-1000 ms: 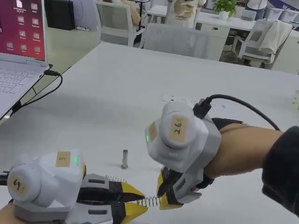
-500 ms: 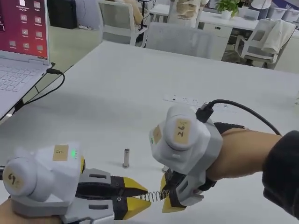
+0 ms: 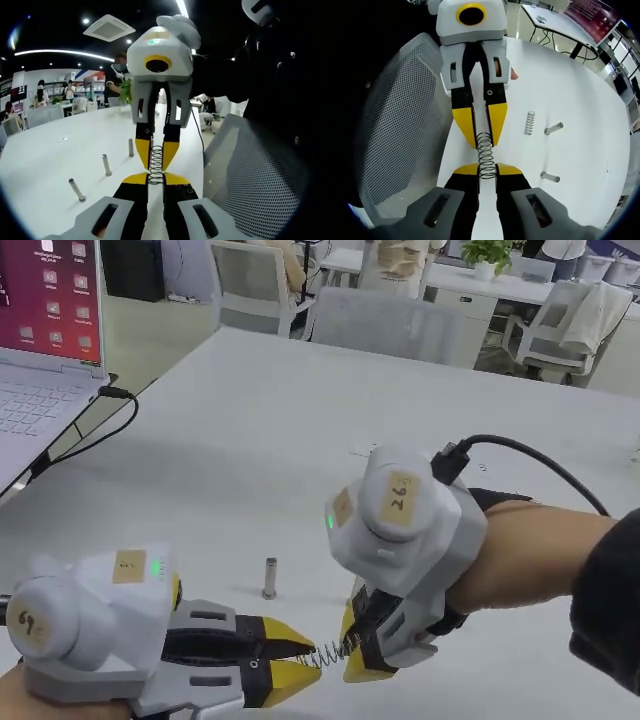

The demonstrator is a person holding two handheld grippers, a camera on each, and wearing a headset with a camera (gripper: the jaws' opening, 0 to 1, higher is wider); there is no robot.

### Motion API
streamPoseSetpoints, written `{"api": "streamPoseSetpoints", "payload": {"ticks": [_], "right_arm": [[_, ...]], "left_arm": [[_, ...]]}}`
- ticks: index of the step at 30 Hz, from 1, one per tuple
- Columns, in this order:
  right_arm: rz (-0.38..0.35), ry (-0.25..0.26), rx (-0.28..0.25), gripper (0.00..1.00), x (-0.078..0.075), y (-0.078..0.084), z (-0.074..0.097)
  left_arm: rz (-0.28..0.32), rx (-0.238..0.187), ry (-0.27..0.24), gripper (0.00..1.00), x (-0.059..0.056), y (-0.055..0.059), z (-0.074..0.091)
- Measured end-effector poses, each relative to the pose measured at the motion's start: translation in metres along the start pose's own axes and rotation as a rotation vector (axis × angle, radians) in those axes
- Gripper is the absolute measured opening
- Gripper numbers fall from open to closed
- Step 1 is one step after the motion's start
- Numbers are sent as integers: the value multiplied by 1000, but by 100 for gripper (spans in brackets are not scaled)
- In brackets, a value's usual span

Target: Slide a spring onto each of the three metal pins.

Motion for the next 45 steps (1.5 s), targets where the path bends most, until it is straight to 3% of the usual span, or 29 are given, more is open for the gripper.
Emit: {"api": "streamPoseSetpoints", "payload": {"ticks": [11, 23, 45], "right_arm": [[20, 2, -38, 9, 2, -18, 7], [44, 1, -36, 9, 6, -26, 6], [44, 4, -22, 8, 4, -27, 5]], "left_arm": [[0, -2, 1, 2, 2, 1, 0], [-3, 0, 9, 2, 0, 1, 0], [-6, 1, 0, 4, 2, 2, -1]]}}
Point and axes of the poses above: the centre of the closed fingertips' face, and the gripper's own axes: z roughly backward along the fingers, x roughly to its left, y roughly out of its underside, the point moved 6 cm from there along z, roughly backward along the fingers, and after that the axes turned 9 degrees about -y, right-handed, at the moved point
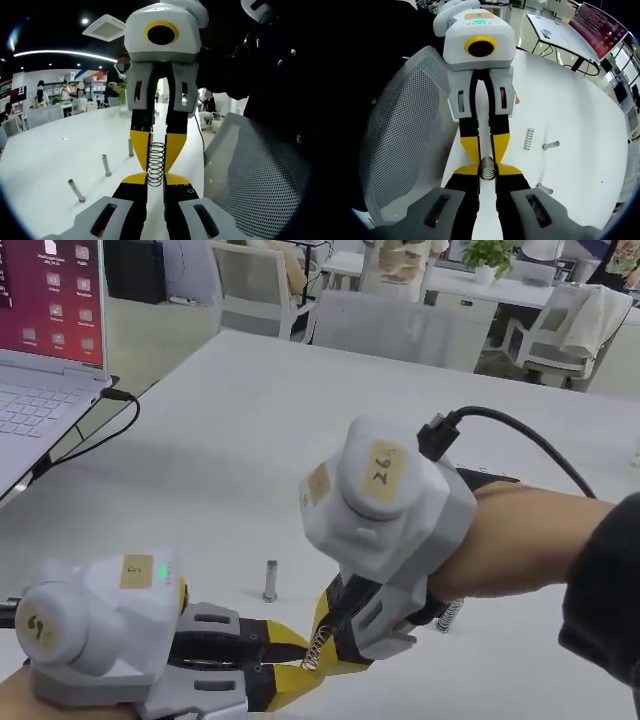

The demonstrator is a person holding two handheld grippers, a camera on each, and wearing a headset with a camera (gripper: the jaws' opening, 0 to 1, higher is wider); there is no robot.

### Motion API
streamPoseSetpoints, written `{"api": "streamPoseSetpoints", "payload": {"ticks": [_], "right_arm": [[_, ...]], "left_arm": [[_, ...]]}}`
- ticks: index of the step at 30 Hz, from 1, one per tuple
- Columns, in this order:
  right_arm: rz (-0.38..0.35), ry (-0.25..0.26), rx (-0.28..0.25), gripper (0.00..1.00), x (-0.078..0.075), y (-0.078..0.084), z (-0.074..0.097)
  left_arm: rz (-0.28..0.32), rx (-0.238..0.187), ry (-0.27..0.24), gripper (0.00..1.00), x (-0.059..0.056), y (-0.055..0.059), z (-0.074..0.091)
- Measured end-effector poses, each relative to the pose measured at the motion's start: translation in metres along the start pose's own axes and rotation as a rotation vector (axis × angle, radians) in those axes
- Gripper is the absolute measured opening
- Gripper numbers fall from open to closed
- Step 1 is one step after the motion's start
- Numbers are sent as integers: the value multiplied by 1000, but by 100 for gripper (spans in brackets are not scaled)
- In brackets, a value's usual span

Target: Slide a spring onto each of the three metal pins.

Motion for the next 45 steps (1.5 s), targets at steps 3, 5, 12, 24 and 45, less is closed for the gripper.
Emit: {"api": "streamPoseSetpoints", "payload": {"ticks": [3, 5, 12, 24, 45], "right_arm": [[-1, 8, 10, 8, -3, 2, 1], [-2, 8, 9, 8, -3, 3, 1], [-14, 17, 17, 8, -6, 8, 4], [-54, 42, 22, 9, -13, 22, 15], [-126, 103, 26, 9, -27, 49, 39]], "left_arm": [[6, 11, 3, 8, 0, 2, 0], [7, 10, 2, 9, 0, 2, 0], [16, 9, -12, 15, 3, 3, 0], [47, 2, -60, 29, 11, 8, 3], [108, -3, -128, 52, 21, 18, 13]]}}
Point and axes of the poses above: the centre of the closed fingertips' face, and the gripper's own axes: z roughly backward along the fingers, x roughly to its left, y roughly out of its underside, the point moved 6 cm from there along z, roughly backward along the fingers, and after that the axes turned 9 degrees about -y, right-handed, at the moved point
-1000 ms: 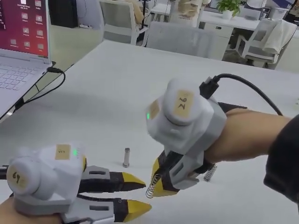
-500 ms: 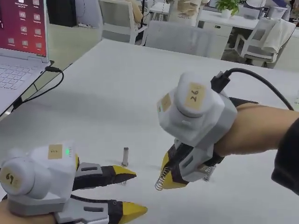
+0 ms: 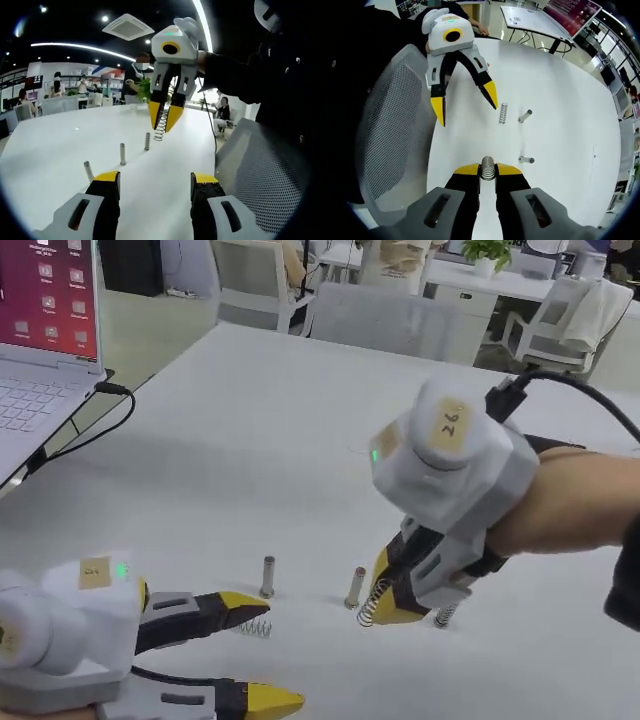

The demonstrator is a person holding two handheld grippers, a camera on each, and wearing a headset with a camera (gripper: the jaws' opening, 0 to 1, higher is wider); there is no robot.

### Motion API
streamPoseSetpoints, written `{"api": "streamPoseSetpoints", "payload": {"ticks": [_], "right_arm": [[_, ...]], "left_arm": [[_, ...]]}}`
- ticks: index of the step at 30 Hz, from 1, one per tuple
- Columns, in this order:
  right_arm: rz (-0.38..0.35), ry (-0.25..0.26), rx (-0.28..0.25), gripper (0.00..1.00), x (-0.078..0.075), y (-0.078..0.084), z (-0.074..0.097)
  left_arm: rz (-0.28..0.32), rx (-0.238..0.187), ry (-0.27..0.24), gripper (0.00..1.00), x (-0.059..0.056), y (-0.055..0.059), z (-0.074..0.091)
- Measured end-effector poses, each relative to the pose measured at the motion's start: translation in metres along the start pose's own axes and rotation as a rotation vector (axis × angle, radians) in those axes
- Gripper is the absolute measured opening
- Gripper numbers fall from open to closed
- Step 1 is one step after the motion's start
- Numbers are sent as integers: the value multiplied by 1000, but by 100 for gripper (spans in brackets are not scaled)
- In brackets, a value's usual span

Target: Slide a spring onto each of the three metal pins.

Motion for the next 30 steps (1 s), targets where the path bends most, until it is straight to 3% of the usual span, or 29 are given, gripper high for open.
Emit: {"api": "streamPoseSetpoints", "payload": {"ticks": [18, 30], "right_arm": [[-33, 41, 19, 9, -24, 12, 13], [-41, 73, 28, 9, -45, 9, 9]], "left_arm": [[23, 1, -14, 60, -1, 5, 4], [33, -1, -18, 62, -2, 7, 5]]}}
Point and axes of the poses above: the centre of the closed fingertips' face, and the gripper's own axes: z roughly backward along the fingers, x roughly to its left, y roughly out of its underside, the point moved 6 cm from there along z, roughly backward along the fingers, and after that the axes turned 9 degrees about -y, right-handed, at the moved point
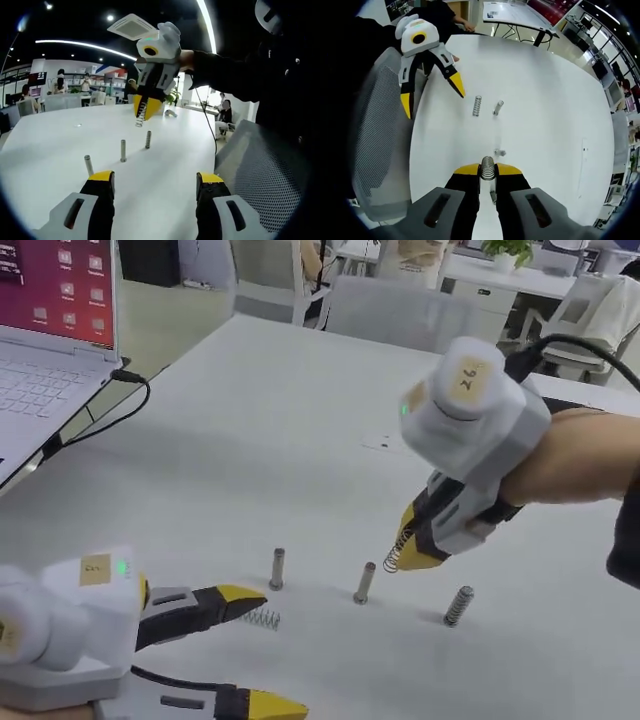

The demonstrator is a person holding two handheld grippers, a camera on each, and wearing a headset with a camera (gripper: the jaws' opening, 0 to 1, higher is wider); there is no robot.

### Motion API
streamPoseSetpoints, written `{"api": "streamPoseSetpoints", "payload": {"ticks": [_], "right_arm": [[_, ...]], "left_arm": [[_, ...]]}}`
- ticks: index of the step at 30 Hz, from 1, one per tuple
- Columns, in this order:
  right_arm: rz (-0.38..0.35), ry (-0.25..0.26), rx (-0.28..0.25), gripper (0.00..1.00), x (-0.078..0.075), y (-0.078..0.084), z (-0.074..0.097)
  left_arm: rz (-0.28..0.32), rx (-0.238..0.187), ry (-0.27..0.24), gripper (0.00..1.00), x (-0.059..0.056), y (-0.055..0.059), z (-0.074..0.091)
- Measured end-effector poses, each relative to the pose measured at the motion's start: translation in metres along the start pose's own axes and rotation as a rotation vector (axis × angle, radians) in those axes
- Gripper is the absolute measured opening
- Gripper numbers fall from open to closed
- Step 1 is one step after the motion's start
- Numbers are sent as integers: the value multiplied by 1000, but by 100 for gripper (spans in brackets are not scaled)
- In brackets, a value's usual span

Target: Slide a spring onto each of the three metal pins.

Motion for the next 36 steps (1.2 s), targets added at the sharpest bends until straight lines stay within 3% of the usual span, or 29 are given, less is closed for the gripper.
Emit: {"api": "streamPoseSetpoints", "payload": {"ticks": [18, 36], "right_arm": [[-16, 10, 10, 9, -21, 0, -18], [-26, -8, 32, 9, -30, 3, -31]], "left_arm": [[15, -2, -10, 62, 0, 3, 2], [23, -3, -27, 66, 6, 4, 4]]}}
Point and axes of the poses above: the centre of the closed fingertips' face, and the gripper's own axes: z roughly backward along the fingers, x roughly to its left, y roughly out of its underside, the point moved 6 cm from there along z, roughly backward along the fingers, and after that the axes turned 9 degrees about -y, right-handed, at the moved point
